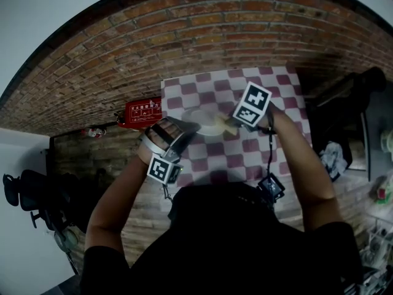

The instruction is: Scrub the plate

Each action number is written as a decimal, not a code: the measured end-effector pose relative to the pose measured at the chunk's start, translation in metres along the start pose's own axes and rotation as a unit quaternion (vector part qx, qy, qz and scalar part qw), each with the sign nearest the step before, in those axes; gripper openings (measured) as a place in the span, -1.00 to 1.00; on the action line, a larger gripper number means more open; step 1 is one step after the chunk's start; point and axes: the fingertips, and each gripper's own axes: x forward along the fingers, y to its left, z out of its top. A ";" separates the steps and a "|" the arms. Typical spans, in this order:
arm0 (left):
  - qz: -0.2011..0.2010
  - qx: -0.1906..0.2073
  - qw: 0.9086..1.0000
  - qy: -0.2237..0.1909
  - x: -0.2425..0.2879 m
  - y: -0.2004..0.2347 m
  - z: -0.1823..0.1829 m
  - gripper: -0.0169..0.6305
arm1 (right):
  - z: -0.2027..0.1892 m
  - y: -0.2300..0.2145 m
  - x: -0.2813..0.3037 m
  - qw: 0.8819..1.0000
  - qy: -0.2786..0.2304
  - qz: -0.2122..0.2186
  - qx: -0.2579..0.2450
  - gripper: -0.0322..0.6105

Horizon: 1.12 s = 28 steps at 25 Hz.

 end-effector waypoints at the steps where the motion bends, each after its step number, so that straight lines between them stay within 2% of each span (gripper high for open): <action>1: 0.003 -0.001 1.000 -0.006 -0.001 0.002 0.006 -0.89 | -0.004 -0.010 0.003 1.000 0.007 -0.010 0.008 -0.73; 4: 0.011 0.003 1.000 -0.028 0.001 0.011 0.026 -0.89 | -0.007 -0.034 0.009 0.999 0.013 -0.029 0.027 -0.73; 8: 0.011 0.012 0.999 -0.050 0.010 0.015 0.047 -0.88 | 0.015 -0.041 0.008 0.999 -0.003 -0.042 0.021 -0.73; 10: 0.008 0.013 0.998 -0.057 0.014 0.014 0.052 -0.88 | 0.033 -0.032 0.001 0.999 -0.018 -0.039 0.008 -0.74; 15: 0.007 0.006 0.998 -0.061 0.019 0.014 0.053 -0.88 | 0.062 0.015 -0.015 0.998 -0.052 0.001 -0.034 -0.74; 20: -0.005 0.014 0.999 -0.043 0.016 0.001 0.038 -0.89 | 0.037 0.029 -0.019 0.999 -0.022 0.008 -0.044 -0.74; 24: -0.005 0.025 0.999 -0.041 0.013 0.000 0.038 -0.88 | 0.005 0.010 -0.011 1.000 0.013 -0.005 -0.020 -0.73; 28: -0.002 0.029 0.999 -0.044 0.014 0.002 0.044 -0.88 | 0.002 -0.011 -0.004 0.999 0.018 -0.029 -0.002 -0.73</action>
